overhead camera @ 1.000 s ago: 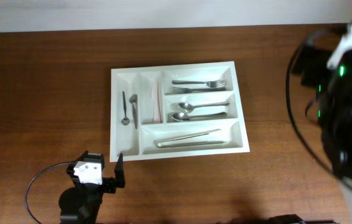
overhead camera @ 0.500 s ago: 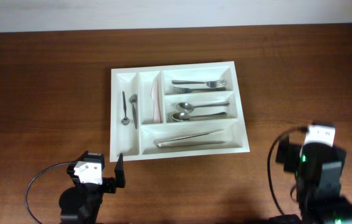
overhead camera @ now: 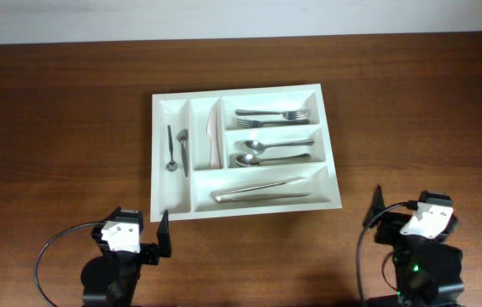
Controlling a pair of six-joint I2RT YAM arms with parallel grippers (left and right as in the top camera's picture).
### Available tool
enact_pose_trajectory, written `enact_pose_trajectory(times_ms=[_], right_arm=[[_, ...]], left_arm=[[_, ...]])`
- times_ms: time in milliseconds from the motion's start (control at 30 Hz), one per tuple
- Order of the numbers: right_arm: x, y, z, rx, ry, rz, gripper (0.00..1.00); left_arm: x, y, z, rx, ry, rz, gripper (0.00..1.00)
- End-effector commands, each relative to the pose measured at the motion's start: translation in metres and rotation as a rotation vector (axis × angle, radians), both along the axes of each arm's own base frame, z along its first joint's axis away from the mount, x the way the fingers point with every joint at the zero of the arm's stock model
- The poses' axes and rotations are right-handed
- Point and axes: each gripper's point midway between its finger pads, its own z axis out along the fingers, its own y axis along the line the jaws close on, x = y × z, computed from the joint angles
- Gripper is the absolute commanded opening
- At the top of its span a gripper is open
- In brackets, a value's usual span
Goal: Pack container
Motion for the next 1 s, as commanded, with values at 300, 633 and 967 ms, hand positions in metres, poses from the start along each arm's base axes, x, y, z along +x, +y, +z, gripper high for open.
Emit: enact_pose_trajectory(times_ms=[300, 633, 967], right_arm=[[0.01, 0.03, -0.044, 0.046, -0.079, 0.167, 0.99], [0.015, 0.04, -0.061, 0.056, -0.075, 0.218, 0.99], [0.021, 0.041, -0.056, 0.056, -0.15, 0.224, 0.99]], left_arm=[[0.0, -0.002, -0.002, 0.012, -0.004, -0.015, 0.99], [0.0, -0.002, -0.002, 0.012, -0.004, -0.015, 0.99], [0.0, -0.002, -0.002, 0.012, -0.004, -0.015, 0.99]])
